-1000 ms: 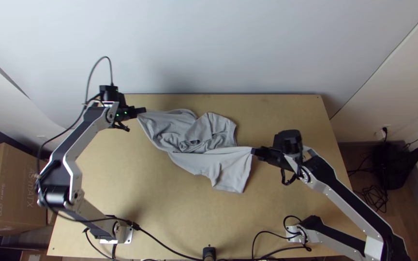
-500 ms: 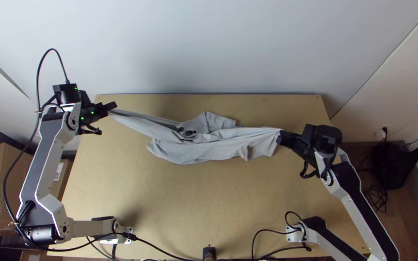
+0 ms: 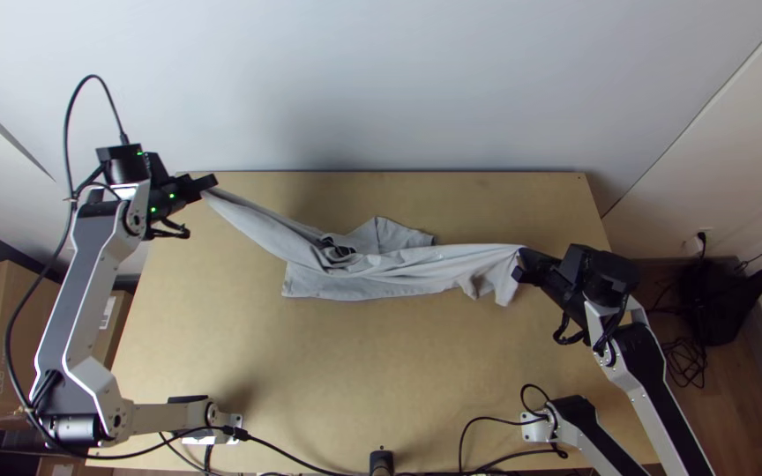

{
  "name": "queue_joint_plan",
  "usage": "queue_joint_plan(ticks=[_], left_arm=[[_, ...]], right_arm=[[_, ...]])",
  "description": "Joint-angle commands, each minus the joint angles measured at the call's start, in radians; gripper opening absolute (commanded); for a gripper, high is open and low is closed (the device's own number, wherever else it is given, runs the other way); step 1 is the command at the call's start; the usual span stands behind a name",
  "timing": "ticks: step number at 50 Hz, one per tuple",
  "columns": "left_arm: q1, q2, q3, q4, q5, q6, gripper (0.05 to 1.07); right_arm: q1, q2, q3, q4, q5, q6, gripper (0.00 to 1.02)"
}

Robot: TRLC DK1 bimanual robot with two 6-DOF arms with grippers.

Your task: Fold the t-shirt

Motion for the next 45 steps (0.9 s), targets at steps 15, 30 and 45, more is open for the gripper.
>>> queue_joint_plan(ticks=[15, 30, 45], left_arm=[[-0.082, 0.351, 0.219, 0.268, -0.066, -0.085, 0.16], [-0.096, 0.329, 0.208, 0.357, -0.075, -0.062, 1.03], [-0.107, -0.095, -0.286, 0.383, 0.051, 0.484, 1.02]], right_arm=[[0.044, -0.038, -0.093, 0.065, 0.007, 0.026, 0.02], [0.056, -0.024, -0.111, 0.108, 0.012, 0.025, 0.02], [0.056, -0.019, -0.130, 0.120, 0.012, 0.026, 0.02]])
